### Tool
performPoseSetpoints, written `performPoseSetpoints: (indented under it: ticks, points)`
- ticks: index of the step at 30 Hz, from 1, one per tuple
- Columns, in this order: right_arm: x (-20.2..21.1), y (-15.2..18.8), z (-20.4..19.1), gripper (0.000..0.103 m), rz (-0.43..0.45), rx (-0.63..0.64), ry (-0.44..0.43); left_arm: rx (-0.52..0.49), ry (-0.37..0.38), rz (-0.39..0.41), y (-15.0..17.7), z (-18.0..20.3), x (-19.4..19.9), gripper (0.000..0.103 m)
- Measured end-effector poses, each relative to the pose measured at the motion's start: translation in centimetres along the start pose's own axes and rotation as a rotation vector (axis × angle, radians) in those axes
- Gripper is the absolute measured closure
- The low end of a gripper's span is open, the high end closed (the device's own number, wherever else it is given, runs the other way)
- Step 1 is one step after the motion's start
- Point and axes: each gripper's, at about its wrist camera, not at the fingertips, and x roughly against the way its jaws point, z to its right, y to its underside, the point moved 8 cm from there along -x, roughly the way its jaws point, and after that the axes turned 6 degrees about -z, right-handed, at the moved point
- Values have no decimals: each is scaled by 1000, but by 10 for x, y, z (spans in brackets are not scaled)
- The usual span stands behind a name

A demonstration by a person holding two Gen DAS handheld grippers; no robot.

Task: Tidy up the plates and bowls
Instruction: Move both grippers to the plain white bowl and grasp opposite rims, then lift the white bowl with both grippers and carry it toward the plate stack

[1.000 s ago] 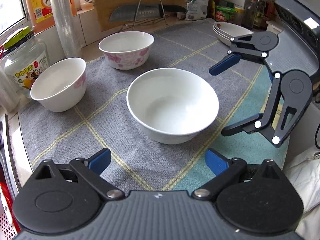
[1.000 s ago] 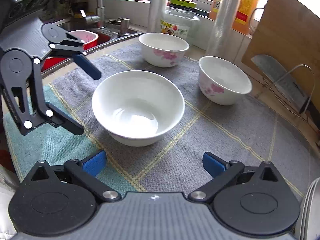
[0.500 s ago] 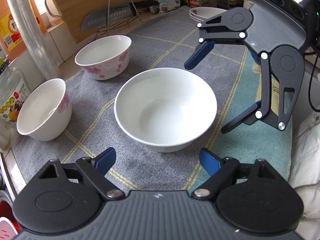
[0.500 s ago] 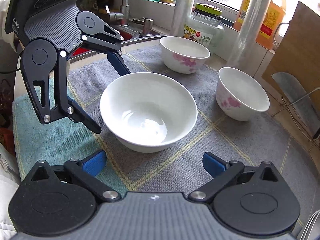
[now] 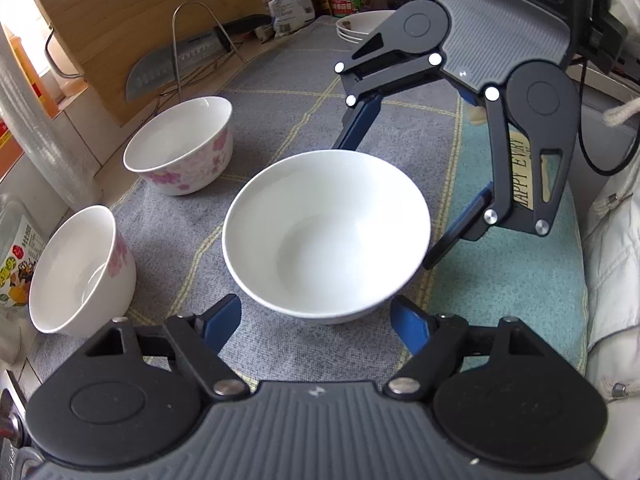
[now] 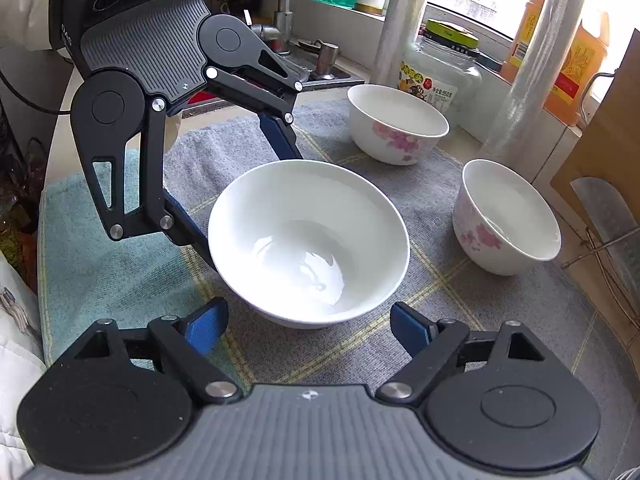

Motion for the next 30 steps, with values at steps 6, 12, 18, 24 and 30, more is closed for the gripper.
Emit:
performPoseSetpoints:
  ticks: [6,12,18,24,30]
  points:
    - [-3,-4,2,17,4,9,-10,-61,21,16,-2,2,0,27]
    - [-1,-7,0,18,4,17,-5,-74,40,9,-3,3,0,30]
    - [2,-7,-1,18,2,16,-3,-81,44,9,-5,2,1,30]
    - [8,-7,0,18,4,20,2,-88,37,11,-10,3,4,30]
    - [18,1,2,18,5,12,20,-103,32,17,-21,8,5,30]
